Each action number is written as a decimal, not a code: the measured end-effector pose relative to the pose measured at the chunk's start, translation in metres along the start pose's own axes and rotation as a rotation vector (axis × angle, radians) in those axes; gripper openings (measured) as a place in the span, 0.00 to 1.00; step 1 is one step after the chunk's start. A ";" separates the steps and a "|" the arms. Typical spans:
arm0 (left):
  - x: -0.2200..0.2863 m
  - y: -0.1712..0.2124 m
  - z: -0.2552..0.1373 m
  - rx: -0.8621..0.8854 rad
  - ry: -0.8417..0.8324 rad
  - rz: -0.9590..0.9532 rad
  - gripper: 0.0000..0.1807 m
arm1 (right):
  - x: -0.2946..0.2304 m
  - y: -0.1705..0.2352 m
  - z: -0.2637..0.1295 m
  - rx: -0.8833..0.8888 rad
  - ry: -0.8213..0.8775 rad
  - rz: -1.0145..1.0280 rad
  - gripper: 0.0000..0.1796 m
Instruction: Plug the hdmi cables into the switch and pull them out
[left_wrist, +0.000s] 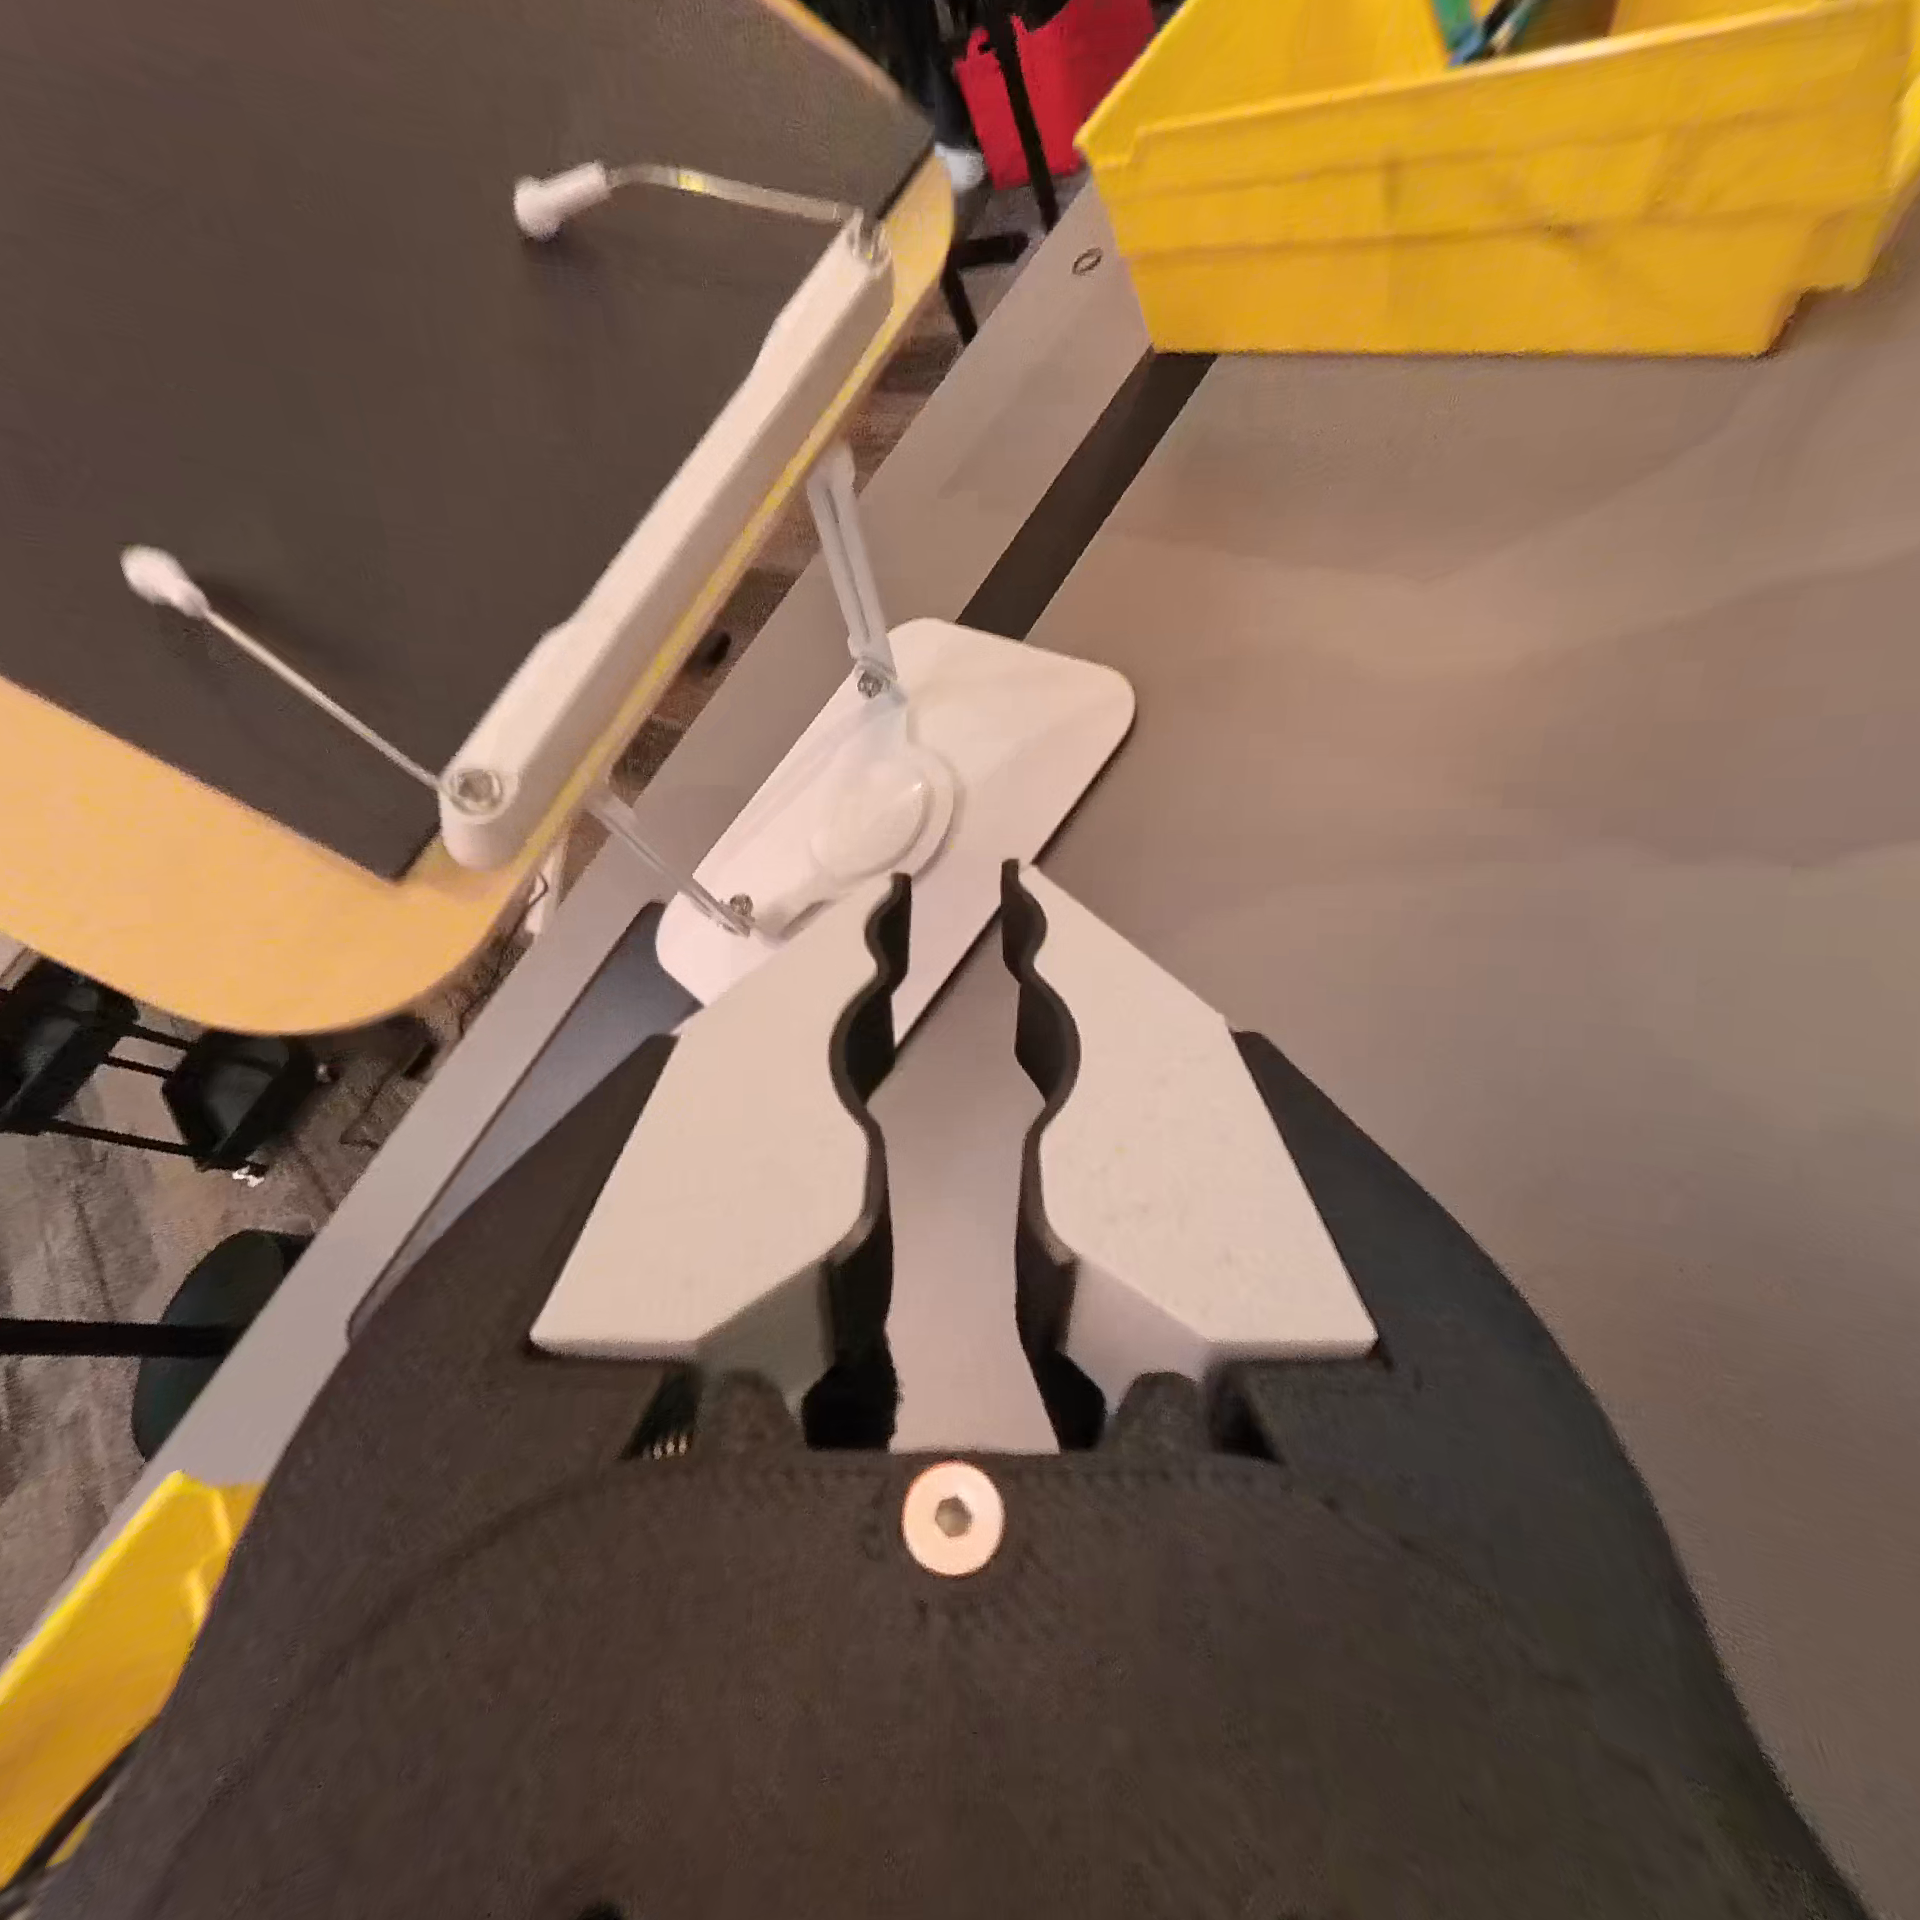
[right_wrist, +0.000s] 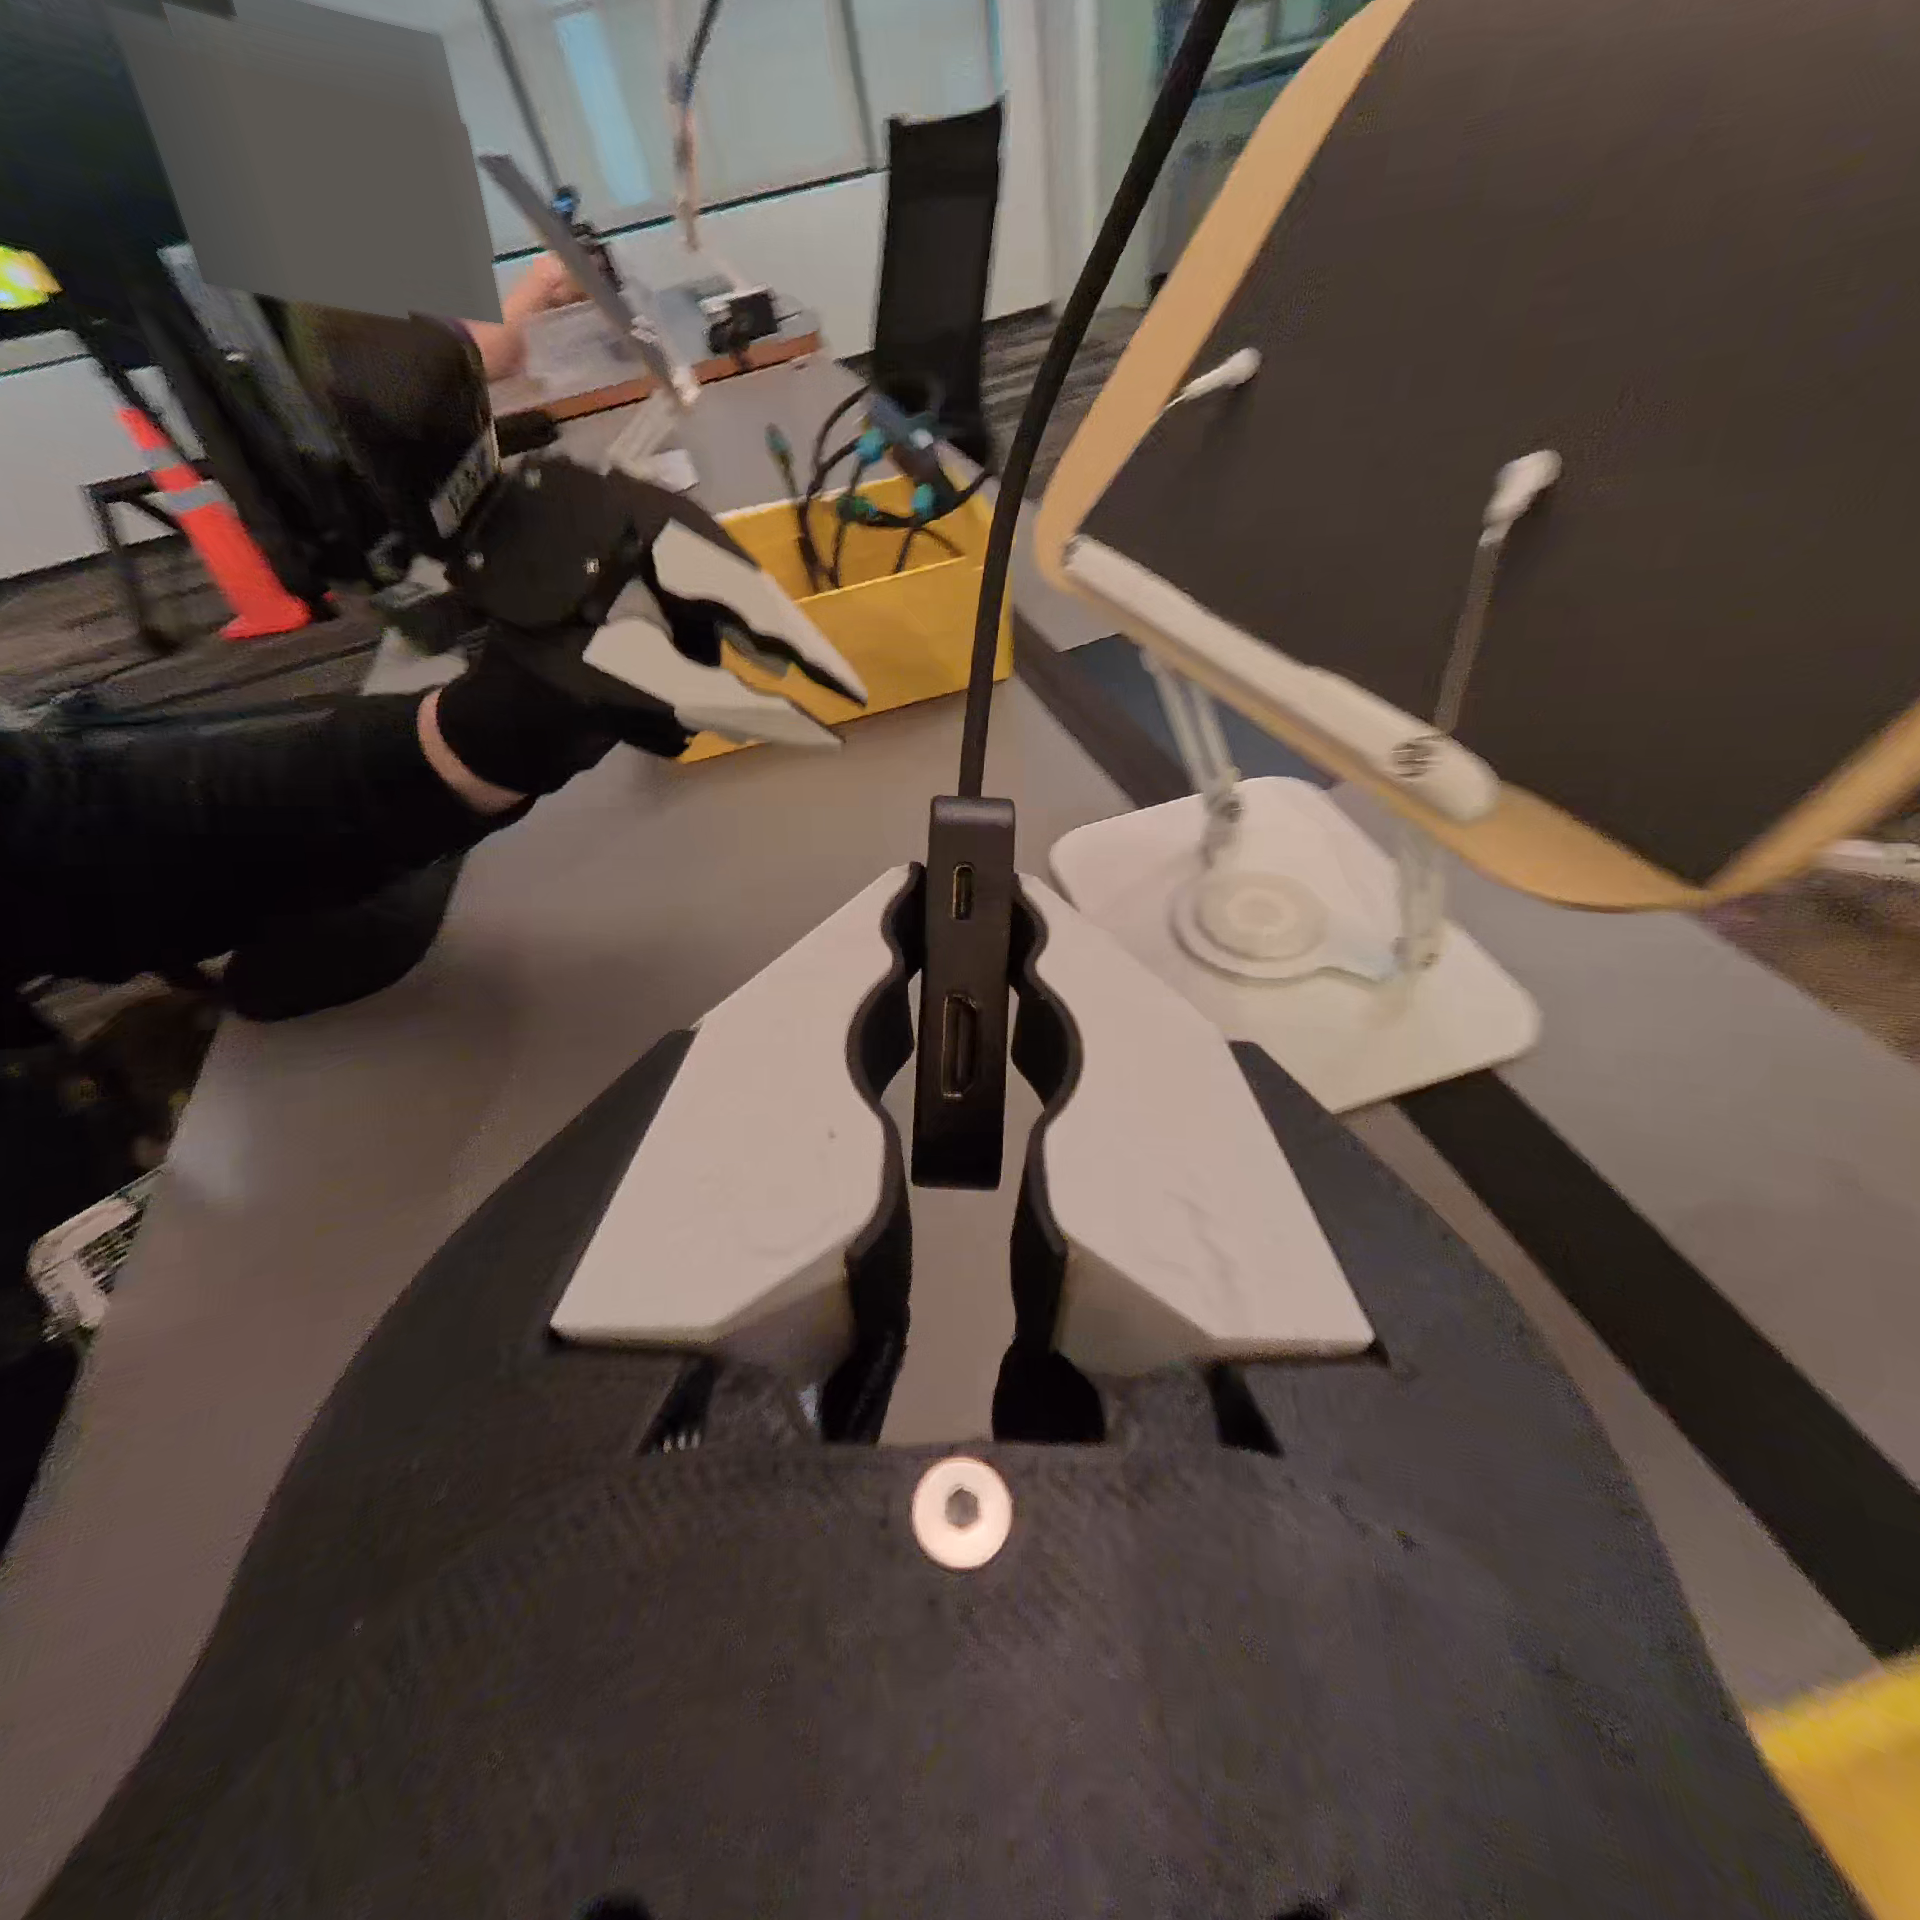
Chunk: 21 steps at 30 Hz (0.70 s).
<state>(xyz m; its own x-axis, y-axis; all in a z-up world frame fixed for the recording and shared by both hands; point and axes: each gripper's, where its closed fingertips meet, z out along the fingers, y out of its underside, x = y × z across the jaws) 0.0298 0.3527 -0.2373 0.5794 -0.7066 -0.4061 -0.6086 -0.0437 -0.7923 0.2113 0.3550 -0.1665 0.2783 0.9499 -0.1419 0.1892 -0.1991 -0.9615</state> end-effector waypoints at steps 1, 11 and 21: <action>-0.001 0.009 0.005 -0.007 -0.002 -0.007 0.09 | 0.007 -0.005 -0.015 0.013 0.048 -0.008 0.07; -0.011 0.030 0.011 0.041 0.004 -0.062 0.09 | 0.155 0.042 -0.157 -0.204 0.579 0.100 0.06; -0.012 0.043 0.014 0.044 0.020 -0.113 0.09 | 0.238 0.141 -0.164 -0.564 0.622 0.236 0.06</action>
<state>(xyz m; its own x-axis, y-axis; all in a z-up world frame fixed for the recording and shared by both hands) 0.0039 0.3693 -0.2724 0.6317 -0.7129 -0.3044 -0.5155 -0.0930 -0.8518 0.4586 0.5135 -0.2971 0.8015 0.5979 -0.0107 0.4540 -0.6201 -0.6398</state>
